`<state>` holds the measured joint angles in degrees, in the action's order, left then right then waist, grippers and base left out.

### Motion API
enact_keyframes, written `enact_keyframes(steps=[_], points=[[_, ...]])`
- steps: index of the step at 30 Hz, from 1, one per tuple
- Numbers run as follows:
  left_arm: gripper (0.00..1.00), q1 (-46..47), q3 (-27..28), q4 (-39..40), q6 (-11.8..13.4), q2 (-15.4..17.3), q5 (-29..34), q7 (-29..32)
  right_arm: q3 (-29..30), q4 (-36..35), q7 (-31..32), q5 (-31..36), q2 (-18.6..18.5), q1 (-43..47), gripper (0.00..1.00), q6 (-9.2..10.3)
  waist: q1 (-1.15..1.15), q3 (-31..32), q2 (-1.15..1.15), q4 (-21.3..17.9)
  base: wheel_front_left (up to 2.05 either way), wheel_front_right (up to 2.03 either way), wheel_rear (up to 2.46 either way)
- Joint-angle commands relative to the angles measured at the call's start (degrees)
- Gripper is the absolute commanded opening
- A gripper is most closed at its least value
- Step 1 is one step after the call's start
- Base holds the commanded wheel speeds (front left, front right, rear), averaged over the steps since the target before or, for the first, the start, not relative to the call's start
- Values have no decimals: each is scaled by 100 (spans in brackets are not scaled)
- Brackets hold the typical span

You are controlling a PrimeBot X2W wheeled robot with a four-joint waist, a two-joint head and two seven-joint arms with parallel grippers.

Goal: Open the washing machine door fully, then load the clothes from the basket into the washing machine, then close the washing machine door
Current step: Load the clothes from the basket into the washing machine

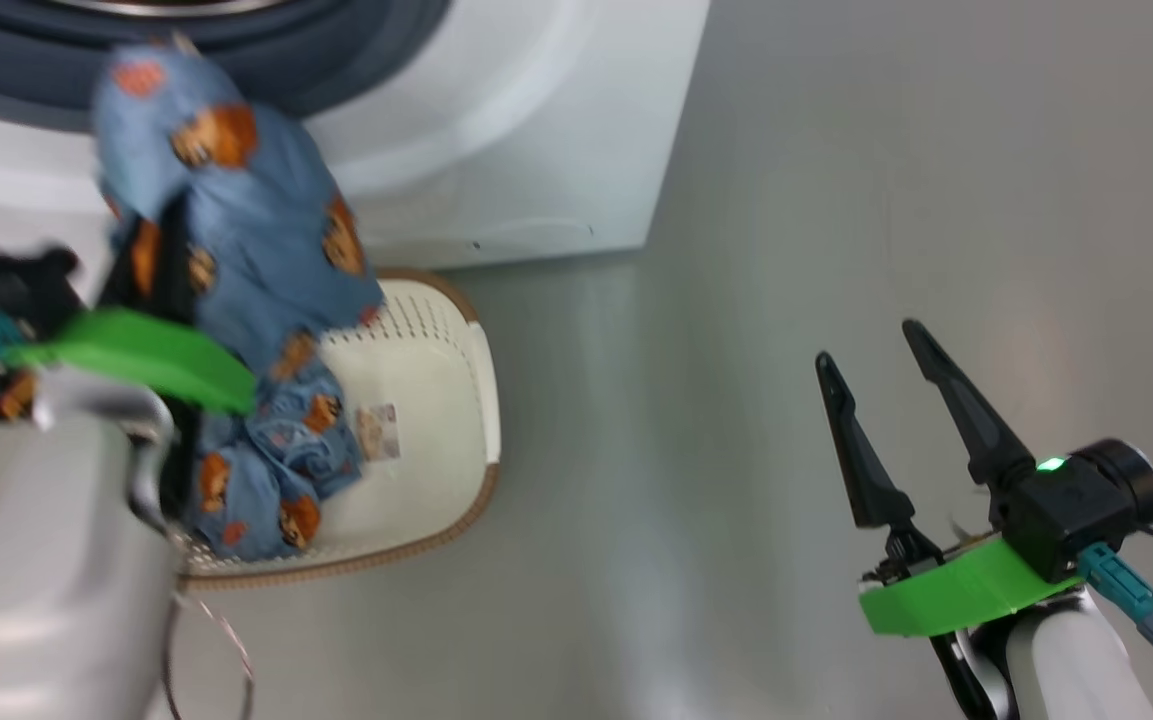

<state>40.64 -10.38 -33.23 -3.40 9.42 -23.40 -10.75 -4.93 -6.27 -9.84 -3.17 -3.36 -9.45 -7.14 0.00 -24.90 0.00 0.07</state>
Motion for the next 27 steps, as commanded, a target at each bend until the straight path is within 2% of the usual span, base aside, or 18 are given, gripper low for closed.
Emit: enact_keyframes(steps=[1, 10, 19, 22, 27], points=[[0, 282, 198, 30, -75, 306, -11, 33, -174, -99, -75, -8, 6, -112, 100, -35, 0, -597, 0, -318, 0, 0, 0], [0, 1817, 236, -684, -288, 925, -230, 991, -383, 211, -369, -141, 35, -509, 100, -35, 0, -1132, 0, -720, 0, 0, 0], [0, 3288, 105, -997, -374, 1506, -479, 2570, -582, 354, -483, -313, 46, -820, 100, -35, 0, -1632, 0, -991, 0, 0, 0], [0, 3701, 83, -984, -349, 1703, -436, 2890, -616, 387, -500, -384, 46, -914, 100, -35, 0, -1809, 0, -1065, 0, 0, 0], [0, 4199, 145, -858, -73, 2066, -255, 2931, -690, 390, -512, -504, 47, -1085, 100, -35, 0, -2045, 0, -1240, 0, 0, 0]])
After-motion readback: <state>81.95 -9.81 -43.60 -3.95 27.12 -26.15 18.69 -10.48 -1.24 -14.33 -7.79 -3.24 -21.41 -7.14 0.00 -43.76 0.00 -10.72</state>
